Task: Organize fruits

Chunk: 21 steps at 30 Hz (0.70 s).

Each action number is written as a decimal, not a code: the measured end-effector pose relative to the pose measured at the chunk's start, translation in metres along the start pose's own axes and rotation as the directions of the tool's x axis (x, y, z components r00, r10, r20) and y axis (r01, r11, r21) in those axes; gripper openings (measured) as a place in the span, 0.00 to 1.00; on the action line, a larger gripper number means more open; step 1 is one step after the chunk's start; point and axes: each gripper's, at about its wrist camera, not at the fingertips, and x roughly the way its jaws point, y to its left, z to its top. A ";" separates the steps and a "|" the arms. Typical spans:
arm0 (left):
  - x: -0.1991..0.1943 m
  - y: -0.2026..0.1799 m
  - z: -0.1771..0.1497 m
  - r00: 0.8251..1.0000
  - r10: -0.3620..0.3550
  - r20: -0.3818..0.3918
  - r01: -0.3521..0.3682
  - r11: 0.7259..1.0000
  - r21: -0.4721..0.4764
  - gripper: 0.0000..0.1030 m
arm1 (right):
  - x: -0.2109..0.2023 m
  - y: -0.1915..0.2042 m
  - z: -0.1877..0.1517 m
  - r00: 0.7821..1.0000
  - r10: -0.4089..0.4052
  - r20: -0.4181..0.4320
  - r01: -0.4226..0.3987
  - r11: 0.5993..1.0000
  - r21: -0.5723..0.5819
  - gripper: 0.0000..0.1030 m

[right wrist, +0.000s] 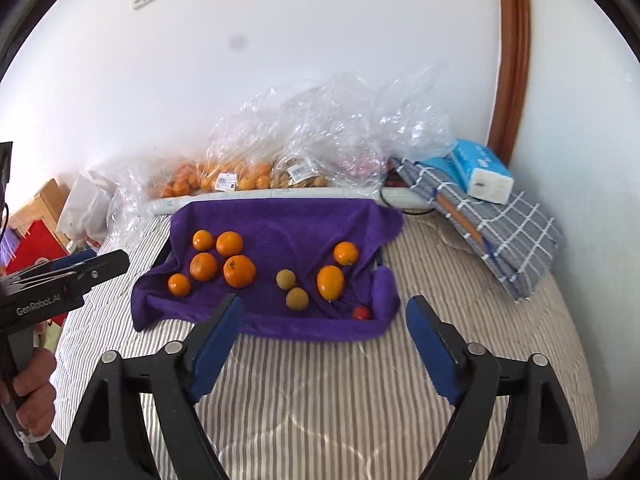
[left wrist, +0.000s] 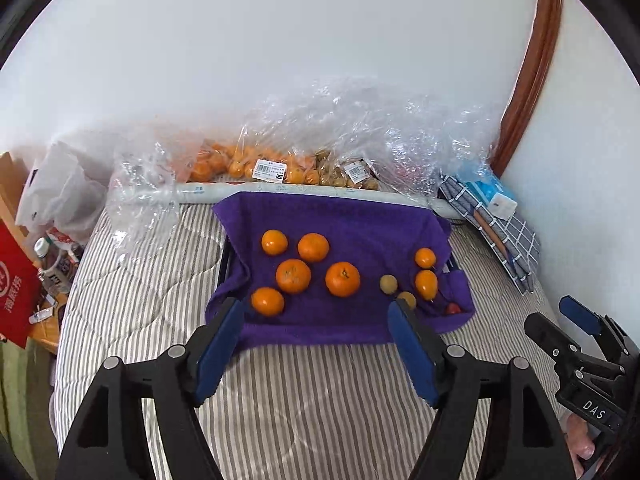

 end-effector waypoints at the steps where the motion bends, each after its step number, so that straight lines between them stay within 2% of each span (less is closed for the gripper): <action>1: -0.008 -0.002 -0.004 1.000 0.002 0.012 -0.002 1.000 -0.003 0.75 | -0.007 -0.002 -0.002 1.000 -0.007 0.007 0.007 1.000 -0.001 0.85; 3: -0.022 -0.006 -0.010 1.000 0.007 0.029 -0.007 1.000 0.000 0.78 | -0.021 -0.005 -0.008 1.000 -0.011 0.023 0.011 1.000 0.001 0.87; 11: -0.065 -0.022 -0.032 0.996 0.023 0.091 -0.024 1.000 0.011 0.81 | -0.063 -0.013 -0.024 0.998 -0.028 0.057 0.027 0.999 0.018 0.87; 21: -0.085 -0.023 -0.045 0.993 0.034 0.111 -0.034 0.999 0.001 0.82 | -0.089 -0.015 -0.036 0.996 -0.044 0.072 0.043 0.999 0.026 0.87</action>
